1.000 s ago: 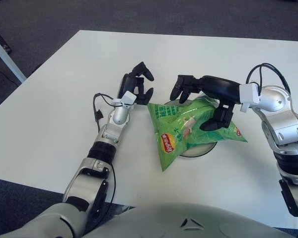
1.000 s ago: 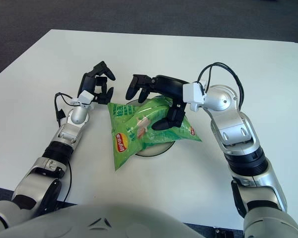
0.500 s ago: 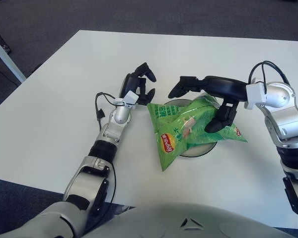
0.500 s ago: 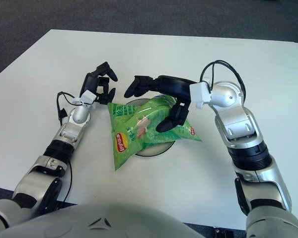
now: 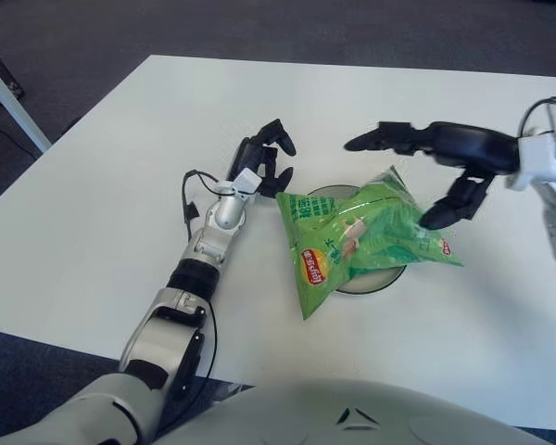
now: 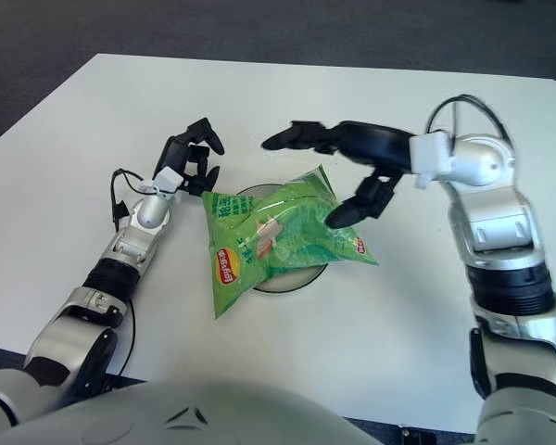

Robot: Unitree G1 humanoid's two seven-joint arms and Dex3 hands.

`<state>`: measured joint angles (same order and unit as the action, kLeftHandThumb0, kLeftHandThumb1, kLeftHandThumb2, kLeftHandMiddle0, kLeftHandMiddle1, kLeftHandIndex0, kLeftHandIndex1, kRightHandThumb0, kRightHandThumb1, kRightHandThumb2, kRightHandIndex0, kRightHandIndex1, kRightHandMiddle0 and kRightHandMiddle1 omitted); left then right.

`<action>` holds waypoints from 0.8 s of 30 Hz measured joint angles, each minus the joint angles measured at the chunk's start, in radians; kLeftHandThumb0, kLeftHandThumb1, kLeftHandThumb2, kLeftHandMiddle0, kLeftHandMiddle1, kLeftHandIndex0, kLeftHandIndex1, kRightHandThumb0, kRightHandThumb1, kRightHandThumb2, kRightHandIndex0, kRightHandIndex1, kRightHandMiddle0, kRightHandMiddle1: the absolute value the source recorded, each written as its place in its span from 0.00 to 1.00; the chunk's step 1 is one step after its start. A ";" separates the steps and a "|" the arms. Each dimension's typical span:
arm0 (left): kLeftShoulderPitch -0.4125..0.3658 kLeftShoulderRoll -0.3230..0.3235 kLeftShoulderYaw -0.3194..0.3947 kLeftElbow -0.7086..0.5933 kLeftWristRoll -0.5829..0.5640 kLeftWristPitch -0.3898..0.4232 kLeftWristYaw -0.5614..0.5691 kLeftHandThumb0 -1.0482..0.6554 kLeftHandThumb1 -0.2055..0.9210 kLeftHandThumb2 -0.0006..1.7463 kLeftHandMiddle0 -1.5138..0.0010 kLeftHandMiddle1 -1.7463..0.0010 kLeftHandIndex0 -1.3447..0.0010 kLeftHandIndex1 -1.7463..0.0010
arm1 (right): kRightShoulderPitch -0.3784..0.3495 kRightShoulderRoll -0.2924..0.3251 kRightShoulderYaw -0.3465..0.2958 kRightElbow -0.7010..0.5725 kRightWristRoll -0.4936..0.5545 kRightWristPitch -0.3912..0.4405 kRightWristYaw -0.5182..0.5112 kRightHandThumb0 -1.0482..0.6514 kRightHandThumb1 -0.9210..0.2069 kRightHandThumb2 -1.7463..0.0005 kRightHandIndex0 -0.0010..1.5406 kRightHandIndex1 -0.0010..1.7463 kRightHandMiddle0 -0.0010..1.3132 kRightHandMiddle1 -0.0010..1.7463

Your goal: Put the snack into the plate.

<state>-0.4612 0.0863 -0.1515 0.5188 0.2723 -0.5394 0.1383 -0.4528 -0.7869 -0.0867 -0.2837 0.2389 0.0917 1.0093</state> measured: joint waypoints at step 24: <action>-0.017 0.004 0.007 0.034 -0.002 0.004 -0.006 0.32 0.43 0.78 0.14 0.00 0.52 0.00 | 0.010 -0.094 -0.089 0.168 -0.055 -0.052 -0.090 0.05 0.22 0.70 0.06 0.05 0.00 0.30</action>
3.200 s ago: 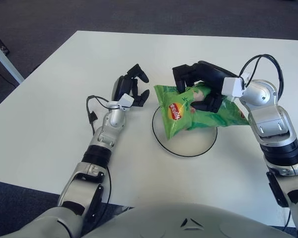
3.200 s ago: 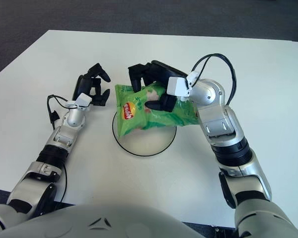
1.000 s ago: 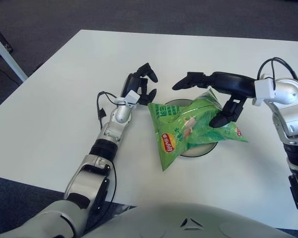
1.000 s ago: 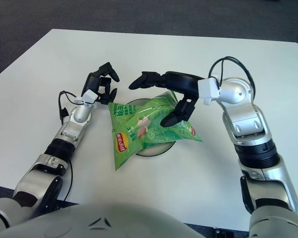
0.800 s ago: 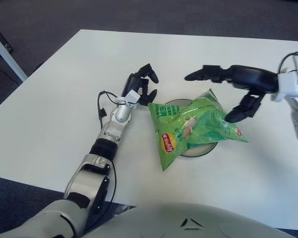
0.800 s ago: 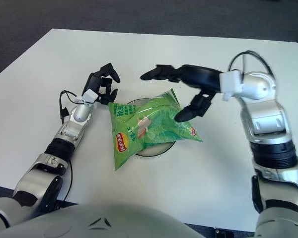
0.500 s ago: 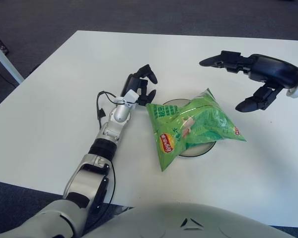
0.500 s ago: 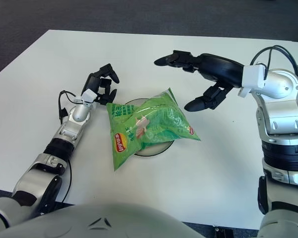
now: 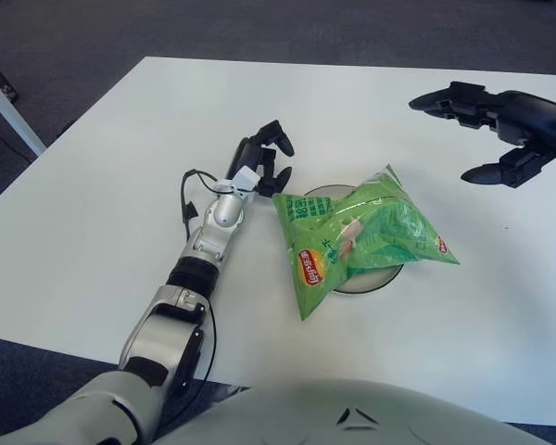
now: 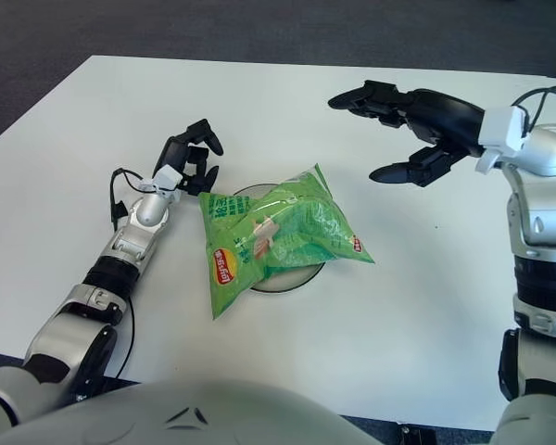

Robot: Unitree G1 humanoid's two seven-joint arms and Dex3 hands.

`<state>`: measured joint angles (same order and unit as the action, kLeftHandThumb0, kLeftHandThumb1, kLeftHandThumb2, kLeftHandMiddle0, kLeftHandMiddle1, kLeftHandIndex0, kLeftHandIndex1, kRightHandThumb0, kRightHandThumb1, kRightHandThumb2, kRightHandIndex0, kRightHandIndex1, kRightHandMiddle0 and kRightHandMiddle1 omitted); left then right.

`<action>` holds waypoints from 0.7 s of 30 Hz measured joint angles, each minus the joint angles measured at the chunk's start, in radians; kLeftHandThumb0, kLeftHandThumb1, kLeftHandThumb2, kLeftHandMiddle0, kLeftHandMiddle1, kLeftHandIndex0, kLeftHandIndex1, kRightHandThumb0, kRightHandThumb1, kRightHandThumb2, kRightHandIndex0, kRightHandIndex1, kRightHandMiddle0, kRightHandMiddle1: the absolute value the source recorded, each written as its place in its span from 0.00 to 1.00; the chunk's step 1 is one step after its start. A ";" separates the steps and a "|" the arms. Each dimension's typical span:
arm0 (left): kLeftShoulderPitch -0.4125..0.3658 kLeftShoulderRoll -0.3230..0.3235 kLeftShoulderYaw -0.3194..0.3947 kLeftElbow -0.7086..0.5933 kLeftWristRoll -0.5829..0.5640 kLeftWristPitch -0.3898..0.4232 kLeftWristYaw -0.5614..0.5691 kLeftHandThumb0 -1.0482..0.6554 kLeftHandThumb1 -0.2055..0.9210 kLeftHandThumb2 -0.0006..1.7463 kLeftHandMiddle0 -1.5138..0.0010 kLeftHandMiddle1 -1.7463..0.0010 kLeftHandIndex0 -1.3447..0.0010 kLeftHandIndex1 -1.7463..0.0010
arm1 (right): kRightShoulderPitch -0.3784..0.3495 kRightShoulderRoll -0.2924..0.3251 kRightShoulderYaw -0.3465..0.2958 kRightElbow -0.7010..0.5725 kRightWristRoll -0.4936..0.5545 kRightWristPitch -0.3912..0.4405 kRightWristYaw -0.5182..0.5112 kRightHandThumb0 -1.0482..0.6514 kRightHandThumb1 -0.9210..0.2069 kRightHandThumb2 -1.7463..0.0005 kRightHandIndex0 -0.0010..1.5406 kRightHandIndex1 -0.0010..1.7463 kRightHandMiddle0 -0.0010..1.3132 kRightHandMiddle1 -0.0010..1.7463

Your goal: Put the snack into the plate.

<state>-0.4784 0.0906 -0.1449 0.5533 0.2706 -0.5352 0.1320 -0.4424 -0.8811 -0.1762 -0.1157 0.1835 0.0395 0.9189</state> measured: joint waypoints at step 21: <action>-0.011 -0.002 0.000 0.024 0.023 -0.050 0.067 0.32 0.41 0.80 0.13 0.00 0.51 0.00 | 0.233 0.065 -0.198 -0.027 0.003 0.022 -0.210 0.13 0.23 0.66 0.01 0.39 0.00 0.45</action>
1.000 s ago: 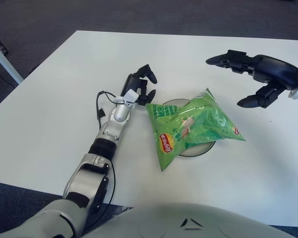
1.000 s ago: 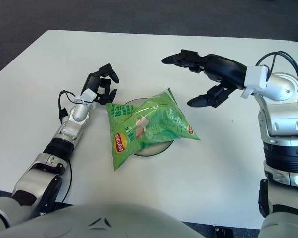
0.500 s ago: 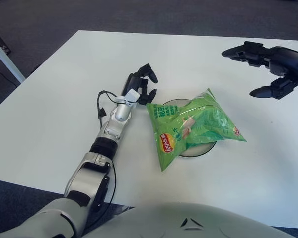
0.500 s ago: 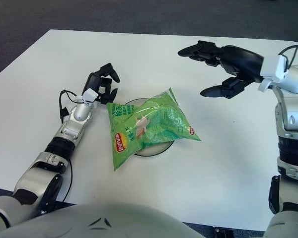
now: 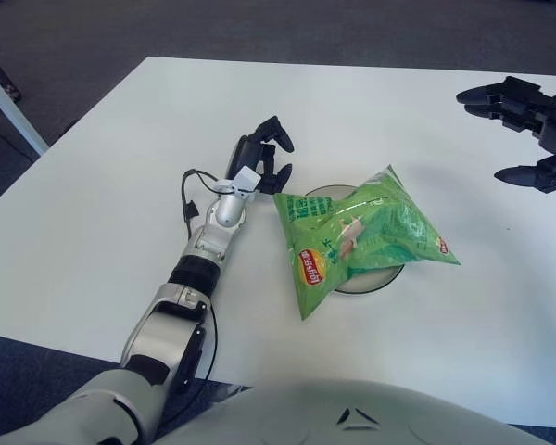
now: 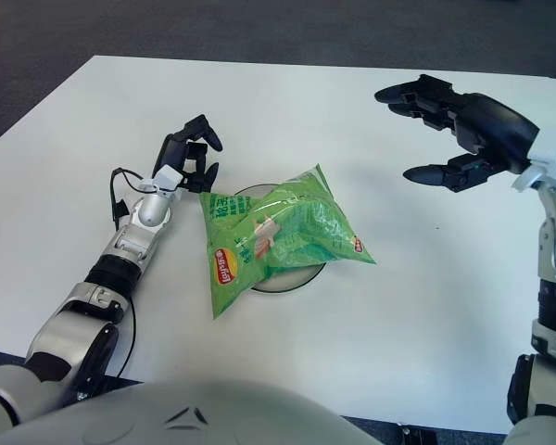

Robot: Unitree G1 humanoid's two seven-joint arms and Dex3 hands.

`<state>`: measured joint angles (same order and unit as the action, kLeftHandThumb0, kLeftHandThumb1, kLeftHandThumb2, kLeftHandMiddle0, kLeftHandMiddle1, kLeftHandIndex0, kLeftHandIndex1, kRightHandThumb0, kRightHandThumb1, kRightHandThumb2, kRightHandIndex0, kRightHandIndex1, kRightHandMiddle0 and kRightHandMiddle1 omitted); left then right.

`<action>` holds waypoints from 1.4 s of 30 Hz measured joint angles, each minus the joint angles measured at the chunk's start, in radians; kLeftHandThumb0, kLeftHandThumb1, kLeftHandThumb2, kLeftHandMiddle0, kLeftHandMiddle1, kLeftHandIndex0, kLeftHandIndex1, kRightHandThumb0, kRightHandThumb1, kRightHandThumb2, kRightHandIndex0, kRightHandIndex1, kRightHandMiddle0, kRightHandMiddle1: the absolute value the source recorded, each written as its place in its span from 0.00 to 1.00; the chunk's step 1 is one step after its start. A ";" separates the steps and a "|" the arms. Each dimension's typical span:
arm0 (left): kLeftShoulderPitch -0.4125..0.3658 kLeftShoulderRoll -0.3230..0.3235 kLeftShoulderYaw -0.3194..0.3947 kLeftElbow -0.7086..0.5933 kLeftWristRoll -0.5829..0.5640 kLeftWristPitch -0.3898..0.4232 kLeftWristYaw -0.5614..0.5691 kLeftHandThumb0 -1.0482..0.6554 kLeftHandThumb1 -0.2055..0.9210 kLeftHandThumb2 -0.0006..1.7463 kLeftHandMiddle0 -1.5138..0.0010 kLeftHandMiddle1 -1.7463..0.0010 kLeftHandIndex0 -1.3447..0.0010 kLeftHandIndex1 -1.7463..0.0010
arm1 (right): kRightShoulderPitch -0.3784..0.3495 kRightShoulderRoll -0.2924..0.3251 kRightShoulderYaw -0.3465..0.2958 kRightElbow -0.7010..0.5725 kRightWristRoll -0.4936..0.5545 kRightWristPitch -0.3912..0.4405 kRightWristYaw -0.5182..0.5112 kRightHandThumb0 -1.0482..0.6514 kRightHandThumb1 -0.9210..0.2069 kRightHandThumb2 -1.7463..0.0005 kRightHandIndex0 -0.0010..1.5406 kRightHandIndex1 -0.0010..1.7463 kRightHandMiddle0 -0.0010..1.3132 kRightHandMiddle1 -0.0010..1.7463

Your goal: Put the snack into the plate.

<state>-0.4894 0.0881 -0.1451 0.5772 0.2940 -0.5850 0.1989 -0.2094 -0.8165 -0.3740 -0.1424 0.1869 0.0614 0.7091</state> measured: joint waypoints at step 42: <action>0.064 0.043 0.028 -0.081 0.010 0.012 0.018 0.33 0.46 0.76 0.13 0.00 0.54 0.00 | -0.056 0.582 0.010 0.317 -0.060 -0.103 -0.768 0.62 0.49 0.29 0.41 0.94 0.25 1.00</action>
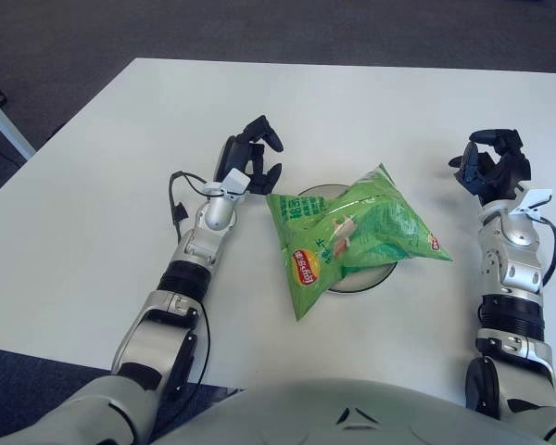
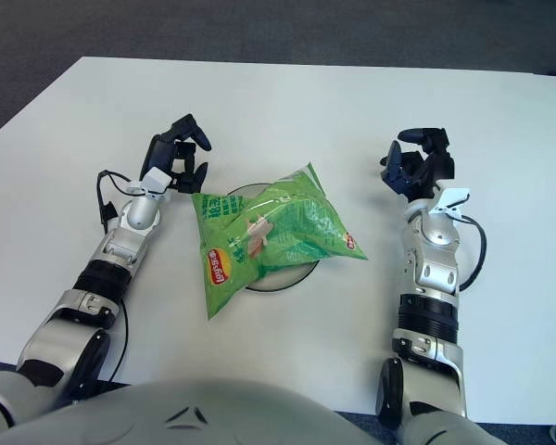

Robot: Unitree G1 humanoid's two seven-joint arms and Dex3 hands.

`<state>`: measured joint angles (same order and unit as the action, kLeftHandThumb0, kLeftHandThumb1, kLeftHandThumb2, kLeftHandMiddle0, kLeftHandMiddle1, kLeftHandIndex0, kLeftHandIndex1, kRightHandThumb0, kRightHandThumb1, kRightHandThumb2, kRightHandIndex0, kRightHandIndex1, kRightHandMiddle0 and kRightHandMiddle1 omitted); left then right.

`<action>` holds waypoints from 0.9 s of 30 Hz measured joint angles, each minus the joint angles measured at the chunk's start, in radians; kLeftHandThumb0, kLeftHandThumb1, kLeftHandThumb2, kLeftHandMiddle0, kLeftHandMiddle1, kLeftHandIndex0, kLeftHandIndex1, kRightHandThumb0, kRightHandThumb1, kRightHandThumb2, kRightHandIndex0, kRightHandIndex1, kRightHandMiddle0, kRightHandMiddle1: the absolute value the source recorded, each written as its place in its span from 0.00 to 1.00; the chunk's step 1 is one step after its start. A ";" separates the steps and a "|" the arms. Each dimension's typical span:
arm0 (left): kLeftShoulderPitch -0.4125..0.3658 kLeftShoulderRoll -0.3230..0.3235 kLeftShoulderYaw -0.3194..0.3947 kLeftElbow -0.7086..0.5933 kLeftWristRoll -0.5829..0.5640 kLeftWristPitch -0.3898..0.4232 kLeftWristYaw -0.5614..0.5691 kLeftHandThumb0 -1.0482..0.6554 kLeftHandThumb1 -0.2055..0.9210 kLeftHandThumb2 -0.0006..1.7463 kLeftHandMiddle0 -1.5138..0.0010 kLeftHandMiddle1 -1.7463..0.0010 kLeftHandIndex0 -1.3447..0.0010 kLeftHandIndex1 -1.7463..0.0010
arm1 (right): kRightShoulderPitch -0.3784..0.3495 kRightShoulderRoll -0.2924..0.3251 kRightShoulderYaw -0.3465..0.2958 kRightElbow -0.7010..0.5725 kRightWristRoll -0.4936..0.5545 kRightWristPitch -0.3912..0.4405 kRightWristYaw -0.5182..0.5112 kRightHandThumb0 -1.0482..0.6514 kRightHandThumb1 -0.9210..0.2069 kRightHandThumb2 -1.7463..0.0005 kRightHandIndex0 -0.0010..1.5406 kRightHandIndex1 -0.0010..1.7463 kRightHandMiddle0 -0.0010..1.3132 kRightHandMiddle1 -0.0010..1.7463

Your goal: Put the snack into the plate.

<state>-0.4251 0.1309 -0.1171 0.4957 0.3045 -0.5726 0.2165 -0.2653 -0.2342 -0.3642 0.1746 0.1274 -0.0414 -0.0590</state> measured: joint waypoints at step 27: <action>-0.001 0.004 0.006 -0.013 0.021 0.006 0.017 0.33 0.45 0.77 0.12 0.00 0.53 0.00 | 0.007 -0.035 0.126 0.132 -0.060 -0.090 0.139 0.40 0.64 0.17 0.79 1.00 0.49 0.99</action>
<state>-0.4266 0.1352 -0.1108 0.4825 0.3257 -0.5668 0.2331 -0.2588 -0.2691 -0.2380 0.3069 0.0674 -0.1313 0.0798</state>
